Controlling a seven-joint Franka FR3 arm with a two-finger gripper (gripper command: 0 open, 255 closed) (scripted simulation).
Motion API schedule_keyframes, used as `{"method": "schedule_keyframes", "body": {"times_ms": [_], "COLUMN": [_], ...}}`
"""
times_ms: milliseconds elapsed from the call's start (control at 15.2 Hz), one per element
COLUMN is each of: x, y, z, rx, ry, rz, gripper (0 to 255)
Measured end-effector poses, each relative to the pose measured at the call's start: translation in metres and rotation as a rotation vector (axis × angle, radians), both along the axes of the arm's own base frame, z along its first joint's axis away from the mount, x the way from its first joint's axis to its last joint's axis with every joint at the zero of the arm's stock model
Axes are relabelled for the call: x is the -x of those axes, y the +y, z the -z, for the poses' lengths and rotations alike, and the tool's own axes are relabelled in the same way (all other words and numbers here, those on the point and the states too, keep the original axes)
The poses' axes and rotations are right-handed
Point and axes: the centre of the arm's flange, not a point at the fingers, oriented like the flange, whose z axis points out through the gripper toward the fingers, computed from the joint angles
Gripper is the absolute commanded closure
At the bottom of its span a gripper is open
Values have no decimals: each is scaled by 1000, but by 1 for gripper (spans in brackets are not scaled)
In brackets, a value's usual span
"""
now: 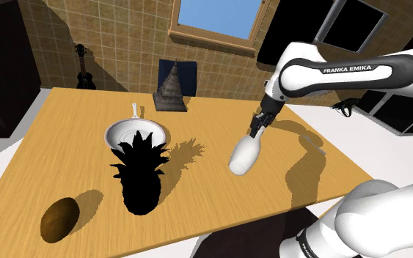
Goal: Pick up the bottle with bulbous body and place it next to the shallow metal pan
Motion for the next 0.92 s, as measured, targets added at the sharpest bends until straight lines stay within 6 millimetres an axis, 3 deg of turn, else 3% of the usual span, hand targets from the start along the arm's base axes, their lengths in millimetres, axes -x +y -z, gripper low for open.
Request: {"method": "schedule_keyframes", "body": {"times_ms": [924], "x": [-1], "y": [-1], "z": [-69], "rx": [0], "ry": [0], "rz": [0], "gripper": [255]}}
